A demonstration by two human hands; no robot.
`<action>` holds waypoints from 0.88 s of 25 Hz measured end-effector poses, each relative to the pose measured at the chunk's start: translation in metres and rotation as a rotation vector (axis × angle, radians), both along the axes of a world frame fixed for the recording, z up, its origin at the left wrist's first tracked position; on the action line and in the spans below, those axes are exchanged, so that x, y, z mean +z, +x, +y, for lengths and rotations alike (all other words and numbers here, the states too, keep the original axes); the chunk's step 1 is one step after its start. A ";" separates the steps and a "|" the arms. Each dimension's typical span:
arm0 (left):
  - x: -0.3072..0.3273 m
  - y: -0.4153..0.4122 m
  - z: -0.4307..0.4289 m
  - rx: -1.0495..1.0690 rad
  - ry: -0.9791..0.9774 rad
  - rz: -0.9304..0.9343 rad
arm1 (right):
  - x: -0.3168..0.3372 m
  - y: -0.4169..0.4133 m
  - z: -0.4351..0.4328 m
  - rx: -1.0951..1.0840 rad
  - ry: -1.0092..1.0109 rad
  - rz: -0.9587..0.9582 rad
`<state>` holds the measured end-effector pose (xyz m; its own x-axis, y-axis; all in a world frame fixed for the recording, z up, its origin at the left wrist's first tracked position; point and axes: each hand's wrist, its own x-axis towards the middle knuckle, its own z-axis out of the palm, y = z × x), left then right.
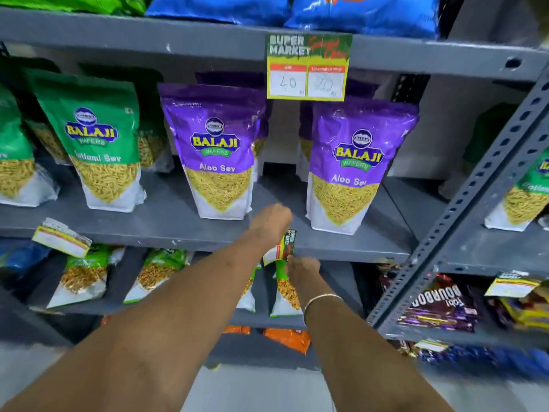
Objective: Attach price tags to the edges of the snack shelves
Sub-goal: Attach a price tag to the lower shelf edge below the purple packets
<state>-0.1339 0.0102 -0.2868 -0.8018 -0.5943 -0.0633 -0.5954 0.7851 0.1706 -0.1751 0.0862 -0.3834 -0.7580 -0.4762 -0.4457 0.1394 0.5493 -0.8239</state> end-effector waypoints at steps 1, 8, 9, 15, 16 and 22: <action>-0.001 0.000 -0.001 0.012 0.000 0.005 | 0.005 0.001 -0.003 0.058 0.036 -0.095; -0.023 0.041 -0.019 0.194 0.093 0.135 | 0.018 0.009 0.014 -0.227 -0.106 0.193; -0.029 0.049 -0.019 0.216 0.117 0.149 | 0.023 0.008 0.014 -0.231 -0.080 0.250; -0.054 0.049 -0.006 0.207 0.171 0.079 | 0.031 -0.002 0.014 -0.091 0.055 0.444; -0.056 0.047 -0.006 0.213 0.171 0.074 | 0.028 -0.003 0.013 -0.076 0.067 0.463; -0.063 0.040 -0.008 0.250 0.157 0.100 | 0.022 -0.010 0.010 -0.004 0.095 0.533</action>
